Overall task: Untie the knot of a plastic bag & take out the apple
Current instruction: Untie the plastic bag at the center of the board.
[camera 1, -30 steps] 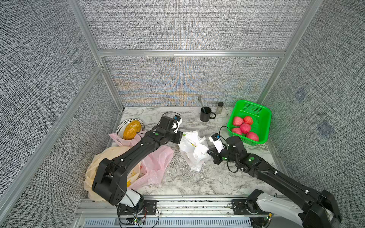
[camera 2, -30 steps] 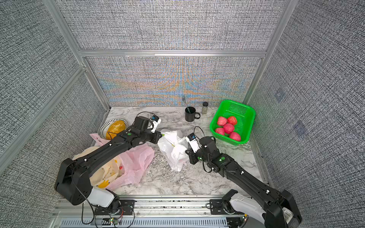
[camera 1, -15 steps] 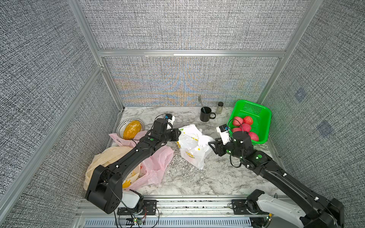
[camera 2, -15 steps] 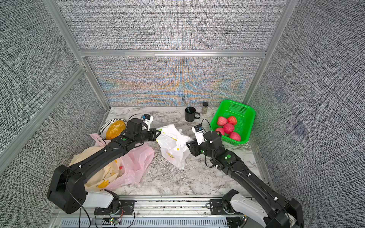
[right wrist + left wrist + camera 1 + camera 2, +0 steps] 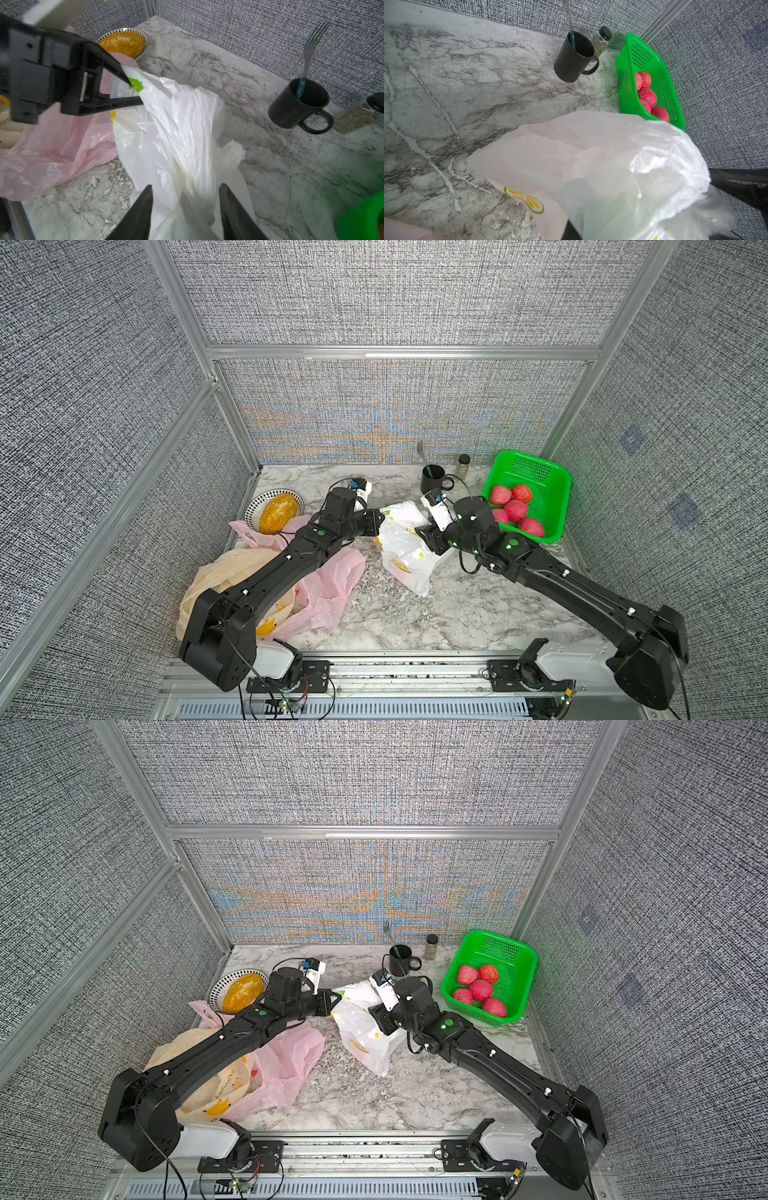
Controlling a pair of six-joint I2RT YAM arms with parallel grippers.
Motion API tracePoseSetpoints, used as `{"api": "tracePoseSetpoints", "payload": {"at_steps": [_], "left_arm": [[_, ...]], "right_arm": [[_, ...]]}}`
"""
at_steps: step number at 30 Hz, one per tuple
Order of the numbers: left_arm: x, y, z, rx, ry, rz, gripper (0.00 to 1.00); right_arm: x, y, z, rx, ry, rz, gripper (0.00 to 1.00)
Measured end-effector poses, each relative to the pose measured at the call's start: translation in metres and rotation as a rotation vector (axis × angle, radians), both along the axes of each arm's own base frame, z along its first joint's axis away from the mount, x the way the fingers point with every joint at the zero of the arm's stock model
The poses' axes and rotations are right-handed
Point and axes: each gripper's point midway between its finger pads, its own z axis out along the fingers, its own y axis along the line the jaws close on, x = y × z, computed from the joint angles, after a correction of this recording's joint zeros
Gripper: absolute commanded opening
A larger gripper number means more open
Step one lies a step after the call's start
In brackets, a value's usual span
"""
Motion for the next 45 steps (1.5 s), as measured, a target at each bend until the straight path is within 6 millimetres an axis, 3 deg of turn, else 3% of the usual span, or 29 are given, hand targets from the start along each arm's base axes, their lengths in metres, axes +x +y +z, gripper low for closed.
{"api": "tracePoseSetpoints", "payload": {"at_steps": [2, 8, 10, 19, 23, 28, 30, 31, 32, 34, 36, 40, 45], "left_arm": [[-0.001, 0.002, 0.002, 0.004, -0.002, 0.005, 0.0], [-0.001, 0.005, -0.003, 0.022, 0.009, 0.017, 0.0], [-0.001, 0.005, -0.004, 0.025, 0.013, 0.017, 0.0], [0.002, 0.007, -0.003, 0.034, 0.011, 0.035, 0.0], [0.002, 0.015, -0.003, 0.041, 0.007, 0.068, 0.0], [0.006, 0.027, -0.018, 0.041, 0.043, 0.115, 0.0], [0.006, 0.024, -0.021, 0.038, 0.055, 0.102, 0.12], [0.007, 0.021, -0.02, 0.038, 0.053, 0.089, 0.26], [0.008, 0.019, -0.017, 0.041, 0.041, 0.079, 0.46], [0.006, 0.011, -0.004, 0.038, -0.002, 0.04, 0.6], [-0.001, -0.001, 0.015, 0.042, -0.059, -0.019, 0.66], [-0.018, -0.017, 0.05, 0.09, -0.185, -0.117, 0.67], [-0.036, -0.024, 0.055, 0.243, -0.285, -0.216, 0.67]], "right_arm": [[-0.001, -0.007, -0.006, -0.034, 0.006, -0.018, 0.42], [-0.029, -0.032, -0.014, -0.041, 0.004, -0.021, 0.06], [-0.035, -0.035, -0.017, -0.031, 0.012, -0.021, 0.0], [-0.042, -0.031, -0.03, -0.015, 0.061, 0.005, 0.0], [-0.047, -0.043, -0.035, 0.002, 0.069, -0.034, 0.0], [-0.061, -0.063, -0.049, 0.039, 0.085, -0.083, 0.0], [-0.063, -0.066, -0.049, 0.052, 0.085, -0.09, 0.0], [-0.063, -0.066, -0.047, 0.057, 0.08, -0.091, 0.0], [-0.063, -0.066, -0.044, 0.062, 0.074, -0.091, 0.0], [-0.059, -0.064, -0.036, 0.068, 0.066, -0.093, 0.0], [-0.054, -0.059, -0.028, 0.066, 0.063, -0.084, 0.0], [-0.045, -0.048, -0.01, 0.074, 0.041, -0.059, 0.0], [-0.04, -0.037, -0.001, 0.072, 0.039, -0.007, 0.0]]}}
